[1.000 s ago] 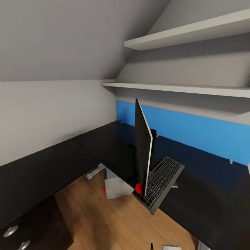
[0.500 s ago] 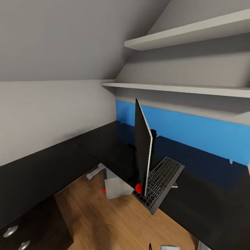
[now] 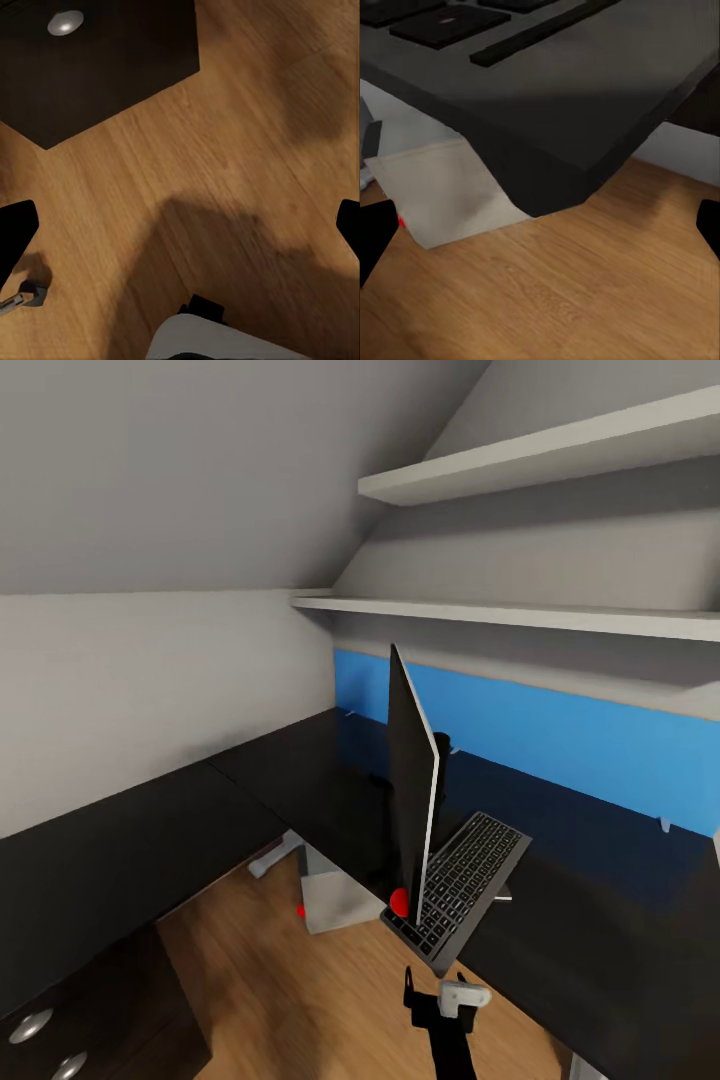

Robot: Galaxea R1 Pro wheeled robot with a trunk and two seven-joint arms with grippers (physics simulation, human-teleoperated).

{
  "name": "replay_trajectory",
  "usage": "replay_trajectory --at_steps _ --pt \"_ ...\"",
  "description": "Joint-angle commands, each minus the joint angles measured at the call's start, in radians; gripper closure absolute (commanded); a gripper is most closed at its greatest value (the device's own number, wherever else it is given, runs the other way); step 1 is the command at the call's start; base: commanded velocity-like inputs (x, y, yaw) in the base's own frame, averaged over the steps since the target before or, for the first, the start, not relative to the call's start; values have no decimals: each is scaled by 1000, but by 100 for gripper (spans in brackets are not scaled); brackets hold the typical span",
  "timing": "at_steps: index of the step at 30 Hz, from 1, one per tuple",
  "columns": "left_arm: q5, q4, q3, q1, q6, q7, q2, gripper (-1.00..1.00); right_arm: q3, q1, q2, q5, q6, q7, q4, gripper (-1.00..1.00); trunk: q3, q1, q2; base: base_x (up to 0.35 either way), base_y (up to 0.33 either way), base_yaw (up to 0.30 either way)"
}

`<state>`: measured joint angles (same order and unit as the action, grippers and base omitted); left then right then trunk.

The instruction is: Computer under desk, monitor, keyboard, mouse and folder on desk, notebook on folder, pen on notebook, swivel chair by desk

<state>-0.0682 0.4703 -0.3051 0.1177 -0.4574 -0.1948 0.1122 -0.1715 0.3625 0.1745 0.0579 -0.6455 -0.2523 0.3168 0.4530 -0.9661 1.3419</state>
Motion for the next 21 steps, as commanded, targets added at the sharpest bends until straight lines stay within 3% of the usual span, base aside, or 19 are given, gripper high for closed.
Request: replay_trajectory --at_steps 1,9,21 --pt "-7 12 -4 0 0 -3 2 -100 -6 1 0 6 -3 4 0 -100 4 -4 8 0 0 0" --pt "-6 29 -5 0 2 -6 3 -100 -5 1 0 6 -2 20 -66 -100 29 -35 64 0 0 0" --pt "-4 30 -5 0 5 -8 2 -100 -3 1 0 2 -9 23 -74 -100 67 -81 148 0 0 0"
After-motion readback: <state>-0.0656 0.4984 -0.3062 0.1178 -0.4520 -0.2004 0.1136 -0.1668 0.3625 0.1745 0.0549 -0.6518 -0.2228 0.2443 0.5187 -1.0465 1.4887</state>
